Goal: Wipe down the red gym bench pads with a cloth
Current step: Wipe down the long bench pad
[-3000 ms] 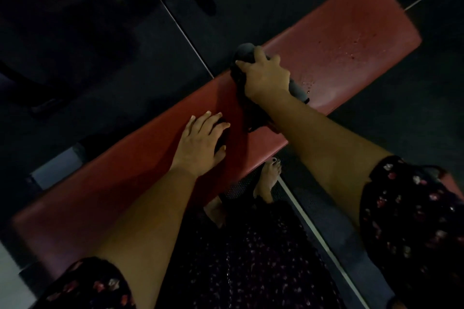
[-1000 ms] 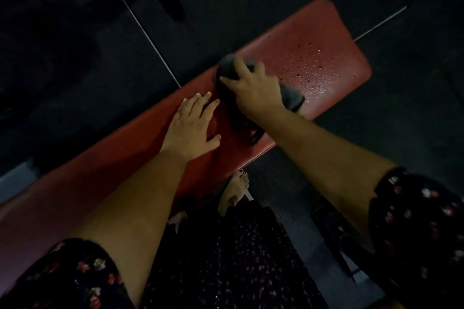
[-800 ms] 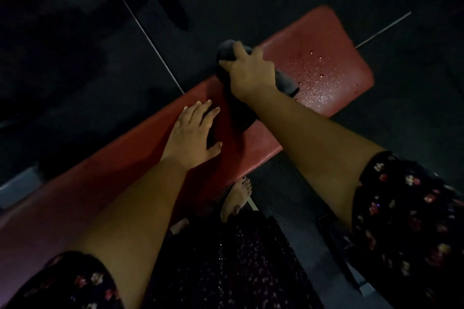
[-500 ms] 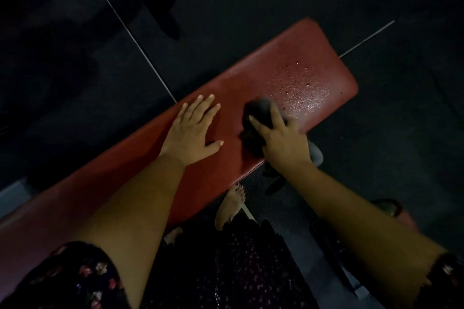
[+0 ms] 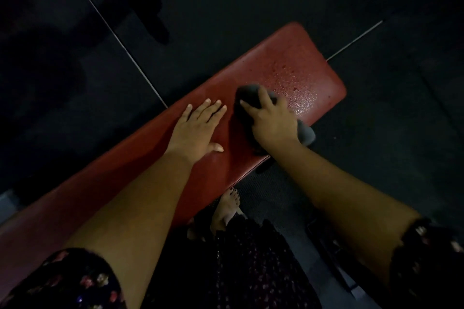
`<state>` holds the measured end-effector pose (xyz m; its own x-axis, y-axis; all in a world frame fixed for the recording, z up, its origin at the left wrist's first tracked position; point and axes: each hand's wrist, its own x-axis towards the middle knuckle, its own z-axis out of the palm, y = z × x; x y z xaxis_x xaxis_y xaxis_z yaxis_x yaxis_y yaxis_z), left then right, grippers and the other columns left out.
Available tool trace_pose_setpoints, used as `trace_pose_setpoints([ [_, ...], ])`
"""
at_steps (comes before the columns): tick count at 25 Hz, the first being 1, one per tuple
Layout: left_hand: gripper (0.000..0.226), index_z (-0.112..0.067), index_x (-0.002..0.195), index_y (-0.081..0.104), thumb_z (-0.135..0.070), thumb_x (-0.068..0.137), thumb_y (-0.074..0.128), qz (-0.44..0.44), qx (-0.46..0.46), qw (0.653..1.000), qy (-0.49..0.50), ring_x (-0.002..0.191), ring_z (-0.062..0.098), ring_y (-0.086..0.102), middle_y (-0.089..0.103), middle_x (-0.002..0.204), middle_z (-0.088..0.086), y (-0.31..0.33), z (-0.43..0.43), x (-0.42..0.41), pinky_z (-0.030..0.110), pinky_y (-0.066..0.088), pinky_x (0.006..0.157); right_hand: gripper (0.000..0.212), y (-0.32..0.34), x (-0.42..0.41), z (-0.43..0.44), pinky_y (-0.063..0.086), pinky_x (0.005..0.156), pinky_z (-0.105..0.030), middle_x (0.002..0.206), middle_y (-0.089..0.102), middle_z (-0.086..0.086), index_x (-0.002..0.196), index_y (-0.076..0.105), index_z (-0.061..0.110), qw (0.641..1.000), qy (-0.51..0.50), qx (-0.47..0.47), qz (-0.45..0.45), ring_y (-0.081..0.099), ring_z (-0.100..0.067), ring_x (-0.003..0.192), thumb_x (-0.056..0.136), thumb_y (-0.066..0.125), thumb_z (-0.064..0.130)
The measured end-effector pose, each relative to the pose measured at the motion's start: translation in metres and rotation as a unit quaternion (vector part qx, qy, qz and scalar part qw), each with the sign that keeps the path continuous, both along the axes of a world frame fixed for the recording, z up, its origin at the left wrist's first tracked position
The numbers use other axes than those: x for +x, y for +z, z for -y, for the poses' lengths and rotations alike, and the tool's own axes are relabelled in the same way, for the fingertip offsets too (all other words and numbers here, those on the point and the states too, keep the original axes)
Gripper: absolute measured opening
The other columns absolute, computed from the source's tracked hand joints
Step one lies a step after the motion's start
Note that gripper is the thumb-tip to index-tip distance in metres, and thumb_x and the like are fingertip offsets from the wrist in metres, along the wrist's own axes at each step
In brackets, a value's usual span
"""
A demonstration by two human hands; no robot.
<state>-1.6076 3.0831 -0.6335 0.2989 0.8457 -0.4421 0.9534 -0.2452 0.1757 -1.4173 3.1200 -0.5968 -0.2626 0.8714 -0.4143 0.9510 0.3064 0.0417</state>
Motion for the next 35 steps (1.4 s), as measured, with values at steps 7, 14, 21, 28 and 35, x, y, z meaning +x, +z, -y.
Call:
trace_pose_setpoints([
  [7, 0.105, -0.028, 0.155, -0.002, -0.065, 0.079, 0.060, -0.005, -0.012, 1.000, -0.011, 0.150, 0.015, -0.006, -0.003, 0.164, -0.006, -0.007, -0.006, -0.005, 0.042, -0.001, 0.121, 0.052, 0.000, -0.071, -0.076, 0.046, 0.085, -0.055, 0.156, 0.010, -0.011, 0.149, 0.027, 0.038, 0.984, 0.152, 0.024, 0.091, 0.032, -0.046, 0.126, 0.100, 0.043, 0.030],
  [14, 0.110, -0.029, 0.155, 0.016, -0.081, 0.066, 0.055, 0.027, 0.032, 0.996, -0.074, 0.146, 0.021, 0.019, 0.023, 0.159, -0.005, -0.002, -0.021, -0.022, 0.051, 0.004, 0.121, 0.057, -0.001, -0.011, -0.028, 0.051, 0.084, -0.052, 0.151, 0.020, -0.013, 0.148, 0.028, 0.038, 0.999, -0.054, -0.006, -0.009, 0.038, -0.041, 0.123, 0.095, 0.048, 0.028],
  [21, 0.111, -0.042, 0.149, -0.017, -0.081, 0.071, 0.052, 0.038, 0.014, 0.991, -0.130, 0.149, 0.023, -0.009, -0.013, 0.161, -0.006, 0.002, -0.048, 0.008, 0.057, -0.005, 0.118, 0.075, -0.002, 0.082, 0.081, 0.054, 0.078, -0.047, 0.157, 0.018, -0.008, 0.147, 0.021, 0.051, 0.993, -0.089, -0.052, 0.050, 0.043, -0.035, 0.115, 0.086, 0.062, 0.037],
  [28, 0.102, -0.038, 0.153, -0.003, -0.073, 0.078, 0.056, 0.017, -0.011, 0.993, -0.116, 0.150, 0.023, -0.011, -0.008, 0.163, -0.004, 0.000, -0.047, 0.017, 0.055, -0.002, 0.119, 0.055, -0.001, 0.053, 0.008, 0.048, 0.087, -0.050, 0.155, 0.016, -0.006, 0.146, 0.026, 0.048, 0.997, -0.054, -0.008, 0.051, 0.035, -0.038, 0.123, 0.096, 0.047, 0.038],
  [35, 0.102, -0.033, 0.154, 0.004, -0.064, 0.078, 0.065, 0.006, -0.040, 0.995, -0.087, 0.149, 0.026, -0.013, -0.007, 0.163, -0.003, 0.003, -0.046, 0.028, 0.057, -0.003, 0.119, 0.050, -0.001, -0.019, -0.080, 0.047, 0.081, -0.048, 0.153, 0.017, -0.007, 0.147, 0.030, 0.039, 0.996, 0.041, 0.040, 0.072, 0.037, -0.041, 0.121, 0.099, 0.043, 0.034],
])
